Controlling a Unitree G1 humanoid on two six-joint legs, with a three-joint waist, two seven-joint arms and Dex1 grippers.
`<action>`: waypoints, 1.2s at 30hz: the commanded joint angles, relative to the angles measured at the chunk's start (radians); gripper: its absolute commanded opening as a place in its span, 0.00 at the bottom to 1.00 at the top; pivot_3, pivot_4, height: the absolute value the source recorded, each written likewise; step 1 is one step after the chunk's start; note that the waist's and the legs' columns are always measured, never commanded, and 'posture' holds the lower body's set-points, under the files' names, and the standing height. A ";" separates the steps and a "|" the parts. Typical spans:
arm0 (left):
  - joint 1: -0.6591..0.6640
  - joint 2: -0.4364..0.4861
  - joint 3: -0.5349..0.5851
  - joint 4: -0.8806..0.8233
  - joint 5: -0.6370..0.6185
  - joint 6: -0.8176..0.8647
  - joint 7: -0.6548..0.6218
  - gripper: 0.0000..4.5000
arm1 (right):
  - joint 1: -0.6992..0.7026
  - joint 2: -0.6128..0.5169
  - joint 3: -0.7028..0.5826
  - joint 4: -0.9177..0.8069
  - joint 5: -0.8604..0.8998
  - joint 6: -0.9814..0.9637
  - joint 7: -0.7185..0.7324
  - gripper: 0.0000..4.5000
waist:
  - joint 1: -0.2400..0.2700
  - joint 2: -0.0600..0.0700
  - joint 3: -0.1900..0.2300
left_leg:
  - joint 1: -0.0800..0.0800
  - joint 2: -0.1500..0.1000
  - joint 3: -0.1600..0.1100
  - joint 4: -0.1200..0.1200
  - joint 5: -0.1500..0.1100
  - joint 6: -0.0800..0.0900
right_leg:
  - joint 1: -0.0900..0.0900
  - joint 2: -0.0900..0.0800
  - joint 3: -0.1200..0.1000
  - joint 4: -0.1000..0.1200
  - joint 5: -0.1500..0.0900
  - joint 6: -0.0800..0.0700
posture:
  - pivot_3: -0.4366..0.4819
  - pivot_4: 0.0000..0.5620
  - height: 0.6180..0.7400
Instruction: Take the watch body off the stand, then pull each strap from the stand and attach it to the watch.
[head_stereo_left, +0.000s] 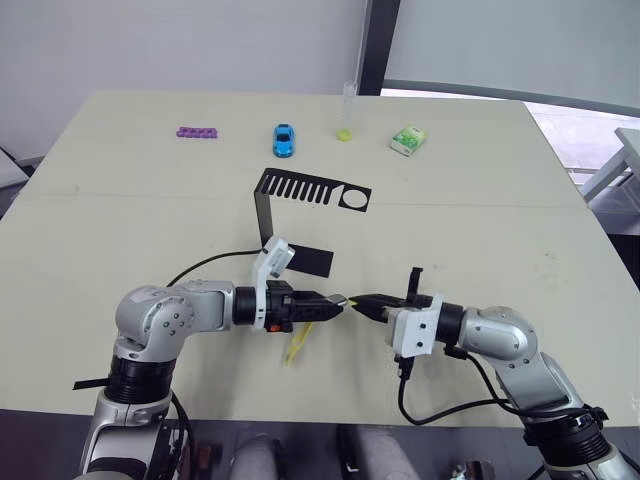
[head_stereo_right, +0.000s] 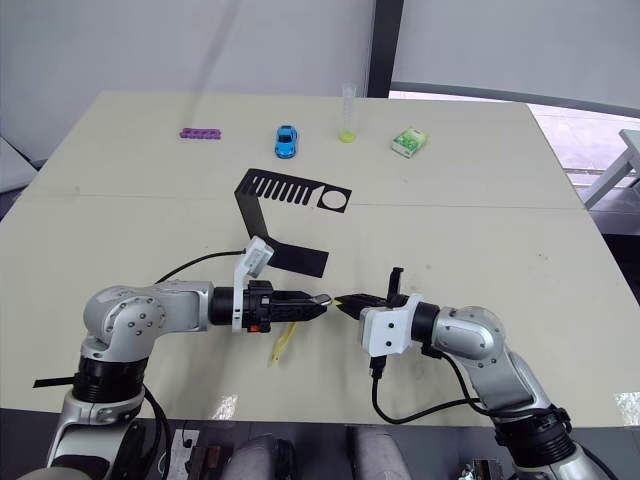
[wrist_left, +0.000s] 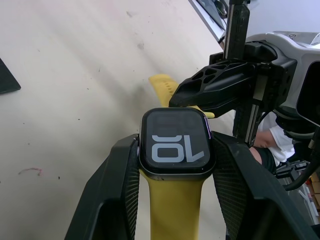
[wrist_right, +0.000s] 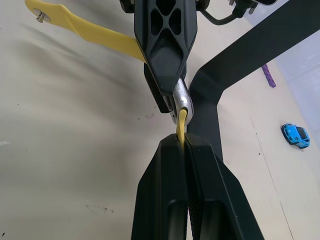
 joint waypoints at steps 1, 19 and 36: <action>-0.019 -0.035 -0.058 -0.048 -0.031 0.000 -0.020 0.35 | -0.034 0.031 0.030 -0.052 0.025 -0.024 -0.030 0.00 | 0.000 0.000 0.000 | 0.000 0.000 0.000 0.000 0.000 0.000 | 0.000 0.000 0.000 0.000 0.000 0.000 | 0.48 0.27 1.00; -0.022 -0.046 -0.055 -0.048 -0.032 0.001 -0.012 0.35 | -0.037 0.039 0.034 -0.047 0.017 -0.011 -0.033 0.00 | 0.000 0.000 0.000 | 0.000 0.000 0.000 0.000 0.000 0.000 | 0.000 0.000 0.000 0.000 0.000 0.000 | 0.48 0.27 1.00; -0.019 -0.040 -0.060 -0.049 -0.027 -0.005 -0.014 0.35 | -0.037 0.046 0.032 -0.047 0.015 -0.007 -0.033 0.00 | 0.000 0.000 0.000 | 0.000 0.000 0.000 0.000 0.000 0.000 | 0.000 0.000 0.000 0.000 0.000 0.000 | 0.48 0.27 1.00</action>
